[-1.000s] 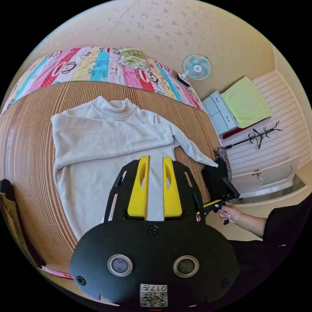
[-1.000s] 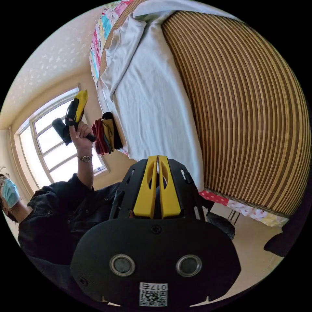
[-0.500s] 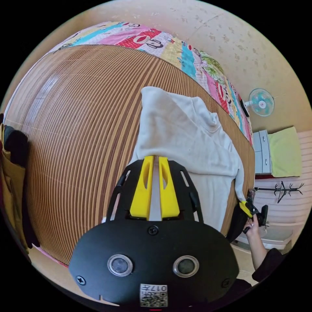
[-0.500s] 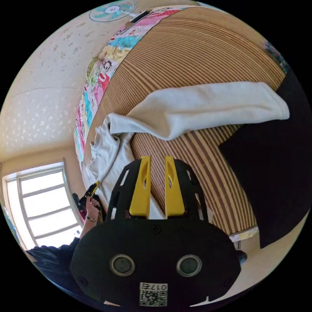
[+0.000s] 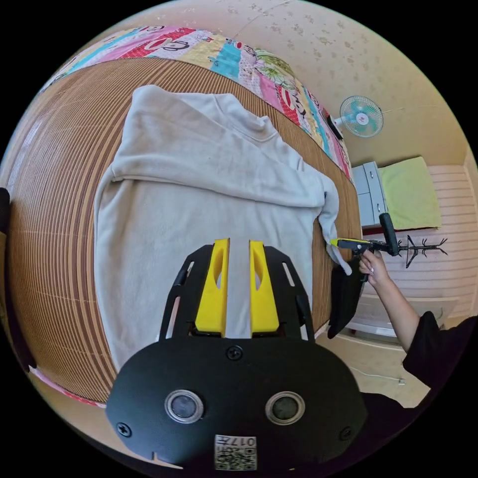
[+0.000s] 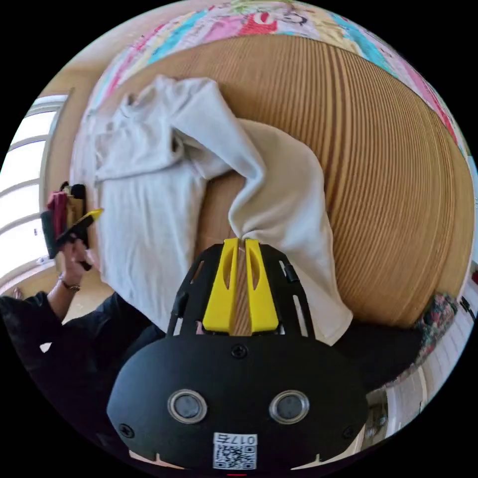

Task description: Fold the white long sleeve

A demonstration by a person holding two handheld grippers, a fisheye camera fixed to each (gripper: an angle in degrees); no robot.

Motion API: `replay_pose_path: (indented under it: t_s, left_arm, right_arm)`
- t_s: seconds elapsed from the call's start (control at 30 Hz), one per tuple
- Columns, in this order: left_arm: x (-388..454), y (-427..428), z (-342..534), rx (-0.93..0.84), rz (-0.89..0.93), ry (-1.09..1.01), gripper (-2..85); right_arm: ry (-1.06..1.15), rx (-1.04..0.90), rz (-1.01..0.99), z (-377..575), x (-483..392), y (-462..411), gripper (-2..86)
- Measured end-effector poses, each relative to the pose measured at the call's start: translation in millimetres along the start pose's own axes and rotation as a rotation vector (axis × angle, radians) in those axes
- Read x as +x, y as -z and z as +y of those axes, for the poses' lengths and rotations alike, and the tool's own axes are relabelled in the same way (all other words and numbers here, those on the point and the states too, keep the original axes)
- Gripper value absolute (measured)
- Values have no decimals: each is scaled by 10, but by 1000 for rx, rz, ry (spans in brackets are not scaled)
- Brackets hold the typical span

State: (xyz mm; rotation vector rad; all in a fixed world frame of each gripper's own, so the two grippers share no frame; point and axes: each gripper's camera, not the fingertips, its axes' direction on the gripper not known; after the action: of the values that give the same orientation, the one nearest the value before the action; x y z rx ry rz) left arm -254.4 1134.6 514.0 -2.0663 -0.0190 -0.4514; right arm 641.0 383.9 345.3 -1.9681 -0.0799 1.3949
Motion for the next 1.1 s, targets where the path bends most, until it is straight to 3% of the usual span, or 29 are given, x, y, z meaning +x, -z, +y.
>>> replay_pose_path:
  t_s: [0.1,0.23,0.33,0.37,0.43,0.53,0.67,0.77,0.83,0.93,1.0,1.1]
  left_arm:
    - [57,129,-88,50,117,-68,77]
    - [4,261,-271,118,306,-147,99]
    - [-336,162,-460,89,565,-129,121]
    - [-504,165,-491,105,558,-88,124]
    - [-726,288,-450,196,462,-37,127]
    - [-958,420,-417,235,385,-39,134]
    - [-1114,512,-436,245,198,10,136]
    - [-1181,642,-598,309,175,12,136]
    - [-1239,541,-791,258,198,46,136]
    - [-1280,96,-1080,46,116,153,125]
    - [-1200,115,-1110,55,17,229,80]
    - [-820,297,-1189,85,376,125,44]
  right_arm:
    - [99,173,-403,-46,-283,568,24]
    - [292,267,-733,-291,-624,667,15]
    - [192,227,-654,-507,-558,415,14]
    - [90,184,-531,-584,-497,278,15]
    - [59,206,-392,-565,-516,192,18]
    - [55,247,-361,-434,-514,154,18]
    - [-16,287,-418,-149,-368,67,13]
    - [-53,299,-495,16,-254,20,9]
    - [-101,317,-524,129,-178,-1,8]
    - [-138,356,-570,230,-145,-31,8]
    - [-160,371,-610,290,-175,-137,8]
    - [-212,314,-600,250,-296,-414,11]
